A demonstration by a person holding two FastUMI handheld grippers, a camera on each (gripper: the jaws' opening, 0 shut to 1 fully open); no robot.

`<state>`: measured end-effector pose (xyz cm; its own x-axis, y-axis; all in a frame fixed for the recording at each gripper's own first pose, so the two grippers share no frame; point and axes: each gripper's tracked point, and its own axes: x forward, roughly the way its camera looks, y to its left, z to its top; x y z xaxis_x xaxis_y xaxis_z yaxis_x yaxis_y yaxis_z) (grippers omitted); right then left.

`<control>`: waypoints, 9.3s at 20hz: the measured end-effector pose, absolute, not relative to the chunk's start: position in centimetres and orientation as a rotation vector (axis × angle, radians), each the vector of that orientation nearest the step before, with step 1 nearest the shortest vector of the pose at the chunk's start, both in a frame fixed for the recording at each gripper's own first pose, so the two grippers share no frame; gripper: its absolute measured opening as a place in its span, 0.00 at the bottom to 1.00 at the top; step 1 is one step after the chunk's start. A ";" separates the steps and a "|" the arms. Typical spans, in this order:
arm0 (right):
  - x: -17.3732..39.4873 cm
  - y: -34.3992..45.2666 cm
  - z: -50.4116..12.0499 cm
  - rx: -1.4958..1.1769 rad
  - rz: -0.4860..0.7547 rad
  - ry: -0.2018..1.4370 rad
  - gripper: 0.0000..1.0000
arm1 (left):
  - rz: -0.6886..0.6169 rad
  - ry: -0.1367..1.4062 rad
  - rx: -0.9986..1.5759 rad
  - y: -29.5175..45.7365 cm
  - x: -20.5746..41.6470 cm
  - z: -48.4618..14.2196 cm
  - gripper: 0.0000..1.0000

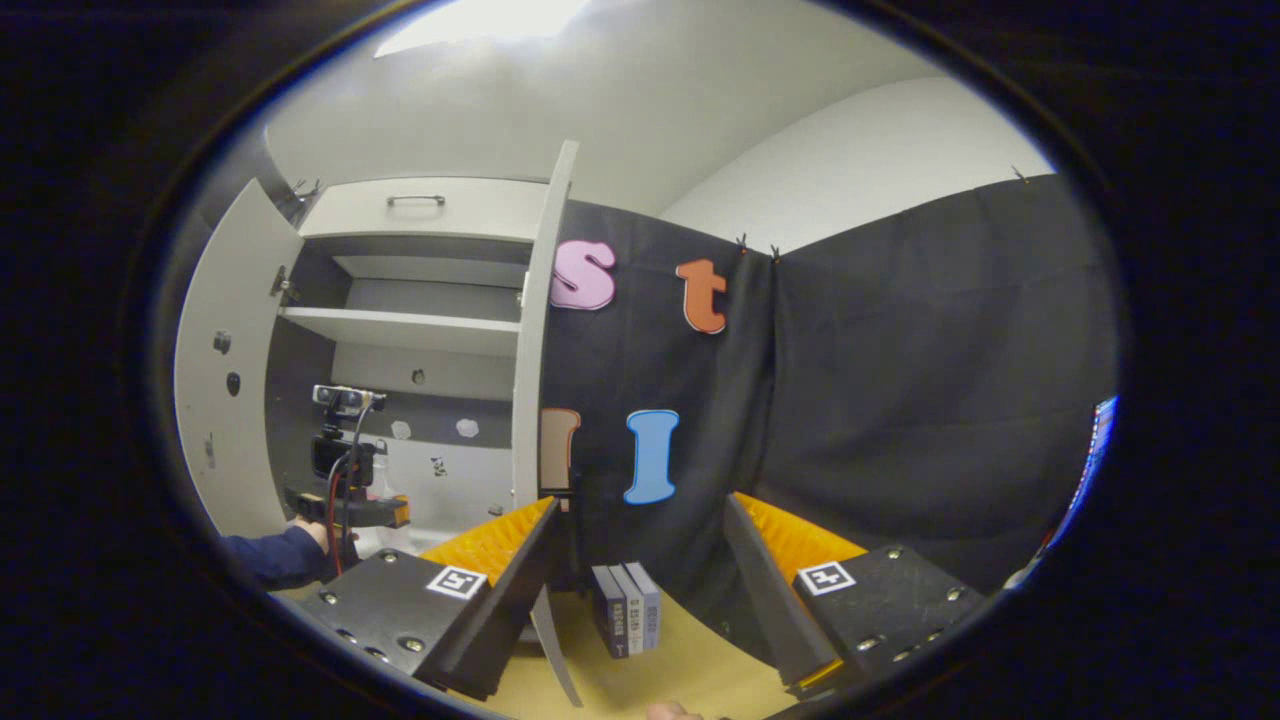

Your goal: Grasp the bottle in the cabinet with the left hand and place it on the coaster, then close the right door with the right hand and the left door with the left hand.

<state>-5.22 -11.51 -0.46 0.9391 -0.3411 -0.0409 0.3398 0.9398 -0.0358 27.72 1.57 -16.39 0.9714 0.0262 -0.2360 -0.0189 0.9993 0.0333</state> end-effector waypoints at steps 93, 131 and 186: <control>-6.5 -11.7 -2.8 0.059 -0.178 0.100 0.96 | -0.280 0.834 -0.010 -4.9 -15.2 -48.6 0.82; 1.2 -10.5 -6.7 0.057 -0.101 0.136 0.98 | 0.053 0.167 -0.104 3.9 -8.9 -10.5 0.77; 19.7 15.9 -9.9 0.074 0.132 0.217 0.95 | 0.428 0.172 -0.157 20.7 -17.6 -10.9 0.77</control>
